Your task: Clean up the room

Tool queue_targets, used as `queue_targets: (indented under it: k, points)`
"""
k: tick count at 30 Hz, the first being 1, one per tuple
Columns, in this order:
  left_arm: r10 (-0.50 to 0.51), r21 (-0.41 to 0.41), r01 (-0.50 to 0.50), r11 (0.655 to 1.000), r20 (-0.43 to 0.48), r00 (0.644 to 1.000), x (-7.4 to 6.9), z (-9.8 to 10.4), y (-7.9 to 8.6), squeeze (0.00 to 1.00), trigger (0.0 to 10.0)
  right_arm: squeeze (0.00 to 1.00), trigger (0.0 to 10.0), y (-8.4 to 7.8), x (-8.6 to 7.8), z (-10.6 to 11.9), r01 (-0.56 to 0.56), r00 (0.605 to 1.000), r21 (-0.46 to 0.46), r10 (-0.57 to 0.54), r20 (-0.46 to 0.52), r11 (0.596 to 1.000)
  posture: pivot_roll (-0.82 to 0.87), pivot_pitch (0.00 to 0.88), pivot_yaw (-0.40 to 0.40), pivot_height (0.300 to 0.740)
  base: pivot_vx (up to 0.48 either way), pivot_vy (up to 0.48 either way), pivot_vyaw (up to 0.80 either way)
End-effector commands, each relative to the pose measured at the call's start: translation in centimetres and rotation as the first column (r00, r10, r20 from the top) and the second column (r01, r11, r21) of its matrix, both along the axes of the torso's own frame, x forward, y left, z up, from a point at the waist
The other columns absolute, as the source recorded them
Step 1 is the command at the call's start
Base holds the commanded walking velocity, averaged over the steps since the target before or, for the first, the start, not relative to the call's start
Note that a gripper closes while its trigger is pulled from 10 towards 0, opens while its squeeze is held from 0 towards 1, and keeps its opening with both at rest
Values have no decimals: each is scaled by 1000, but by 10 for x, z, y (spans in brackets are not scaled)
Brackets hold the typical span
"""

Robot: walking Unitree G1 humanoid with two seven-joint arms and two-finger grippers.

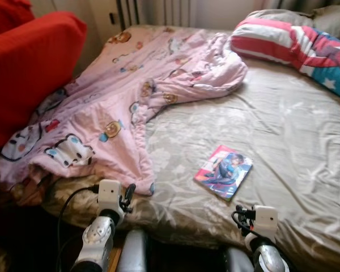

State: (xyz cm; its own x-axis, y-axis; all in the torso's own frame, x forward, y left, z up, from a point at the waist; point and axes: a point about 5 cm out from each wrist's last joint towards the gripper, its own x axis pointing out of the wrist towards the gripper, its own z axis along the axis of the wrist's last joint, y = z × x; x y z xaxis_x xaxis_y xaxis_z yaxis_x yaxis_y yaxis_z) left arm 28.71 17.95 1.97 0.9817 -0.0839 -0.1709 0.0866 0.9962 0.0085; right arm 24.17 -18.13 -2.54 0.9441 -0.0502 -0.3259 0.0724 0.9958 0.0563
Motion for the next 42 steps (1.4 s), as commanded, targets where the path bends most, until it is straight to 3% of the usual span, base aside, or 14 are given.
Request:
queue_targets:
  k: [1, 15, 42]
  points:
    - [7, -2, -7, 1000, -8, 1000, -2, -2, 3, 0, 10000, 0, 10000, 0, -3, -3, 4, 1000, 6, -4, -13, 1000, 81, 113, 30, 625, 285, 0, 0]
    - [-45, -20, 45, 999, 9, 999, 5, 3, -10, 0, 10000, 0, 10000, 1, -5, -6, -8, 999, 7, 9, -41, 1000, 77, 135, 35, 625, 317, 0, 0]
    - [-43, -14, 43, 999, 12, 999, 3, 4, -9, 0, 10000, 0, 10000, 5, -5, -8, -6, 998, 30, 8, -60, 1000, 82, 177, 40, 625, 351, 0, 67]
